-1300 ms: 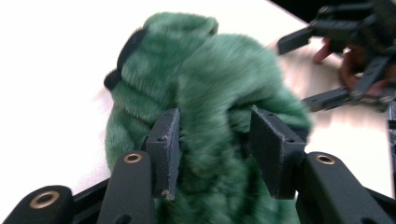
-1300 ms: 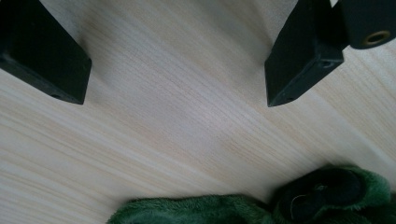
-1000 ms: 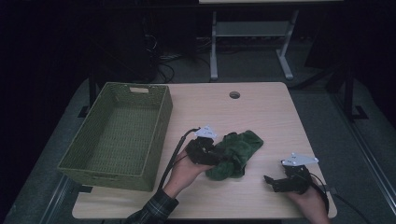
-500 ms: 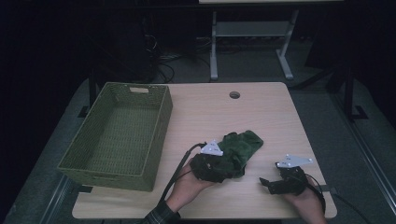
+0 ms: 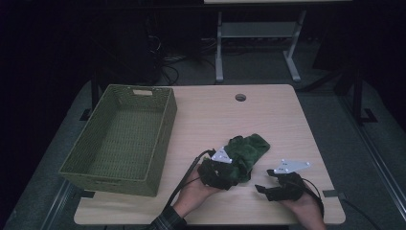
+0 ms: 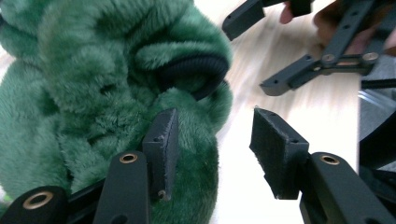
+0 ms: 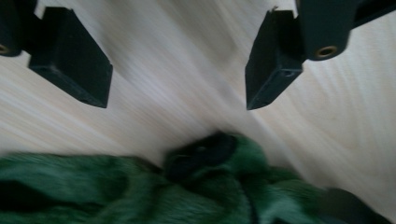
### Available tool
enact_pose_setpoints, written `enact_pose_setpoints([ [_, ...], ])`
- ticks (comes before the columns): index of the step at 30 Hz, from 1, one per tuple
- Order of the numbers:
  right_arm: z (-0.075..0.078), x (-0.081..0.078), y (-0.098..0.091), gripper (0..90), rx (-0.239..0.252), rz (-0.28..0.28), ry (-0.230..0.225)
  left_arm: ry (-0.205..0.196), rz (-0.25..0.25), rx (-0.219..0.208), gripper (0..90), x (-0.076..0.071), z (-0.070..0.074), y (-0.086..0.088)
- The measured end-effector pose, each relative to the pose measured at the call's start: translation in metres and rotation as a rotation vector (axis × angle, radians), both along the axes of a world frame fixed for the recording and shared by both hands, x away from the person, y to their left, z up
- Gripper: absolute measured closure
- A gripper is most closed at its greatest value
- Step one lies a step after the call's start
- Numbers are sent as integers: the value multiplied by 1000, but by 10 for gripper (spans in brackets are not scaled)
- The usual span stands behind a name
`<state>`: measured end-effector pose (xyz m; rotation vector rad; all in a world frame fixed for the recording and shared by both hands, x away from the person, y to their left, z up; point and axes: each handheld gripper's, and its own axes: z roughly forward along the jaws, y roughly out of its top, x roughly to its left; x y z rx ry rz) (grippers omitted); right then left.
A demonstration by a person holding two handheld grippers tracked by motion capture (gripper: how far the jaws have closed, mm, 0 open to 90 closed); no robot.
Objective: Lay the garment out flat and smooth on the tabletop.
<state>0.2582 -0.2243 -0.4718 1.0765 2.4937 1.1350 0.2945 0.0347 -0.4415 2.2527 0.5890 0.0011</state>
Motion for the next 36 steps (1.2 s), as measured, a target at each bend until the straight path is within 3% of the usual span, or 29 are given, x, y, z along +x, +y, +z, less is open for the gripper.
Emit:
enact_pose_setpoints([
  [9,1,4,15,417,53,54,23,-41,6,65,538,4,-14,-2],
  [13,0,6,22,477,58,69,13,-44,8,84,650,6,-17,-1],
  [16,1,8,25,556,73,61,31,-39,1,96,755,8,-18,-1],
  [20,1,9,26,737,54,59,17,-18,1,81,821,11,-18,1],
  [22,2,10,25,817,61,59,15,5,15,50,828,11,-18,2],
  [27,5,9,24,857,66,53,19,32,22,12,829,13,-15,6],
  [36,15,9,13,873,69,33,-7,14,22,-58,830,10,7,17],
])
